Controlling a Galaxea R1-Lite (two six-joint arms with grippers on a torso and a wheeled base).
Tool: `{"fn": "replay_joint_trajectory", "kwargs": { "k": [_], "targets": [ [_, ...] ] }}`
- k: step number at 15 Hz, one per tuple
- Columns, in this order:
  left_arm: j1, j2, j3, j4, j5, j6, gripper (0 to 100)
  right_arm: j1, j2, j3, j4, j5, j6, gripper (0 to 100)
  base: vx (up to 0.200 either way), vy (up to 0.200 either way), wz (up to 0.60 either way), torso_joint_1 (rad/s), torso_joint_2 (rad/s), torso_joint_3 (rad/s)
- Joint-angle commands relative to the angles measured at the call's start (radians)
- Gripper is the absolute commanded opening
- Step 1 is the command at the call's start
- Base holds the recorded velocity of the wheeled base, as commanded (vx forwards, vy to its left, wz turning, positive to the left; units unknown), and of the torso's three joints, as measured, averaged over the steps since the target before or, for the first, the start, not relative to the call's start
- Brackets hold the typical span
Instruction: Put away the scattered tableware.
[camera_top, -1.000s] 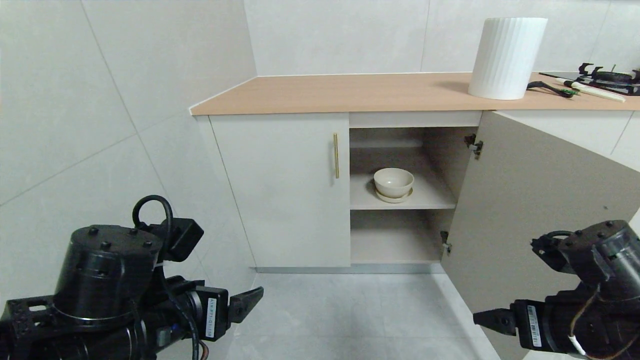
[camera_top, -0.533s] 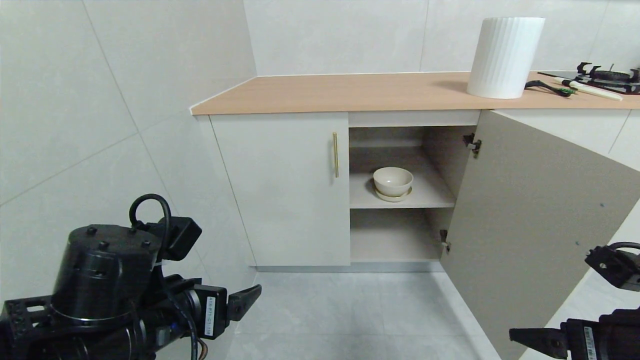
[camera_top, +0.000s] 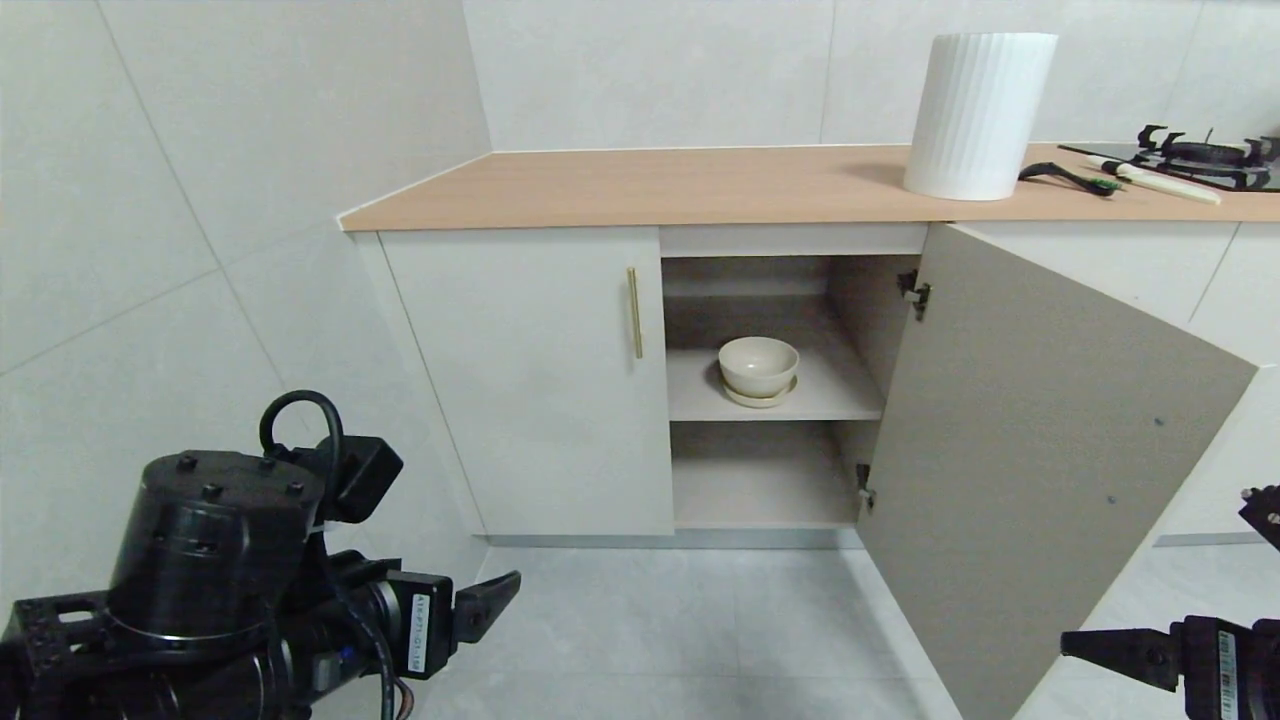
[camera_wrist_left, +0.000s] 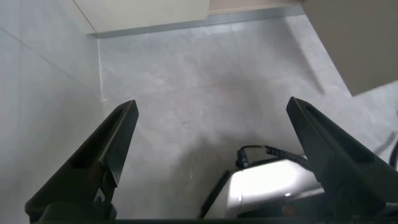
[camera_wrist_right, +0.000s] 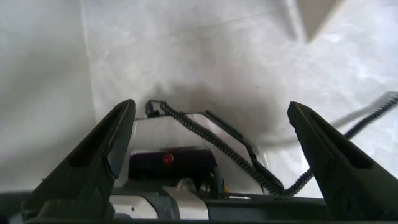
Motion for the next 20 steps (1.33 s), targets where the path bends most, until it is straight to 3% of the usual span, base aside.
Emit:
{"fn": "replay_joint_trajectory", "kwargs": {
  "k": [1,6,9,13,20],
  "targets": [
    [0.000,0.000,0.000,-0.001,0.000,0.000,100,-0.052,0.004,0.001,0.001,0.000,0.000,100,0.000,-0.200,0.00,0.007,0.00,0.007],
    [0.000,0.002,0.000,-0.001,0.000,-0.001,100,-0.200,0.053,-0.022,0.001,0.008,-0.008,100,0.000,-0.200,0.00,0.004,0.00,0.004],
    [0.002,0.000,-0.002,-0.002,0.000,-0.003,100,-0.353,0.141,-0.076,-0.005,0.006,-0.031,100,0.000,-0.200,0.00,0.001,0.00,0.004],
    [0.020,-0.003,-0.008,-0.005,0.000,-0.006,100,-0.506,0.308,-0.159,-0.108,0.008,-0.066,100,0.000,0.000,0.00,0.000,0.00,0.000],
    [0.078,-0.017,-0.011,-0.025,-0.004,-0.007,100,-0.471,0.587,-0.348,-0.158,0.023,-0.077,100,0.000,0.000,0.00,0.000,0.00,0.000]
  ]
}}
